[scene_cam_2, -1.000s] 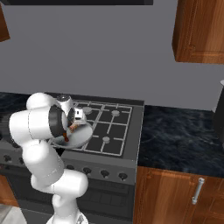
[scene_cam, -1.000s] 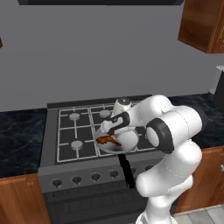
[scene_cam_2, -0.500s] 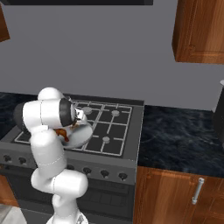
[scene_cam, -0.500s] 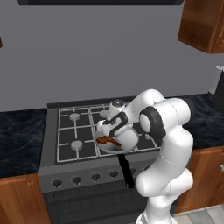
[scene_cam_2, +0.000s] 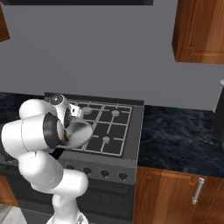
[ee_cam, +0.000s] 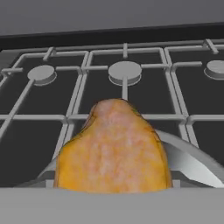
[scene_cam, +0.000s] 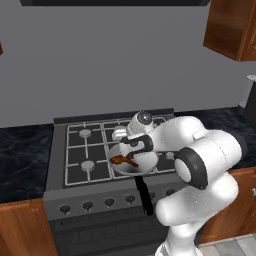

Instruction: Take the chicken drumsticks from the pan and place one on each plate on the dining counter.

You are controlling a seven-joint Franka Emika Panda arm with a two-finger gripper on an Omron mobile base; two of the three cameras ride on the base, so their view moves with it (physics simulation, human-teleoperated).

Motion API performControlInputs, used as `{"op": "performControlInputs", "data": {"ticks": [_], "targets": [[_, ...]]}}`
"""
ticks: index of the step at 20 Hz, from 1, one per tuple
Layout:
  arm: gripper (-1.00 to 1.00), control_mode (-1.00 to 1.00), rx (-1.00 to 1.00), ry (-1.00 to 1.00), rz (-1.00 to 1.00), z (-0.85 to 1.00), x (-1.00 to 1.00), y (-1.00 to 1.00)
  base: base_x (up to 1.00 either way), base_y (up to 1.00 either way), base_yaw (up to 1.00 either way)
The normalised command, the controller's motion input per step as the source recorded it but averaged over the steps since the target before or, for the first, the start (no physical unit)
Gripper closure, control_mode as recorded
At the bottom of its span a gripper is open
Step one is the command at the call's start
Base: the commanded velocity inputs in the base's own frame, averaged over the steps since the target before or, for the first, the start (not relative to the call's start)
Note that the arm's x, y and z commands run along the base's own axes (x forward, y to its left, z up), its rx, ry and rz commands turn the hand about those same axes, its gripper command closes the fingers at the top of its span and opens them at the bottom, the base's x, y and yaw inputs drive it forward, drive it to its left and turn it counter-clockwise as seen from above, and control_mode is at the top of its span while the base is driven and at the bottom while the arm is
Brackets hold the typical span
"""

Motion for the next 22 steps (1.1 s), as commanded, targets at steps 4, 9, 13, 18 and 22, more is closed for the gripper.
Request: {"op": "performControlInputs", "data": {"ticks": [4,9,13,18,22], "targets": [[1.0,-1.0,0.13,-0.06,0.0,1.0,-0.87,-0.42,0.0,0.0,0.0],[1.0,-1.0,0.18,0.09,-0.01,1.0,-1.0,-0.59,0.0,0.0,0.0],[1.0,-1.0,0.17,0.22,-0.01,1.0,-1.0,-0.64,0.0,0.0,0.0],[1.0,-1.0,0.17,0.25,-0.05,1.0,-1.0,-0.69,0.0,0.0,0.0],[1.0,-1.0,0.03,0.41,-0.08,0.8,-0.73,-0.45,0.0,0.0,0.0]]}}
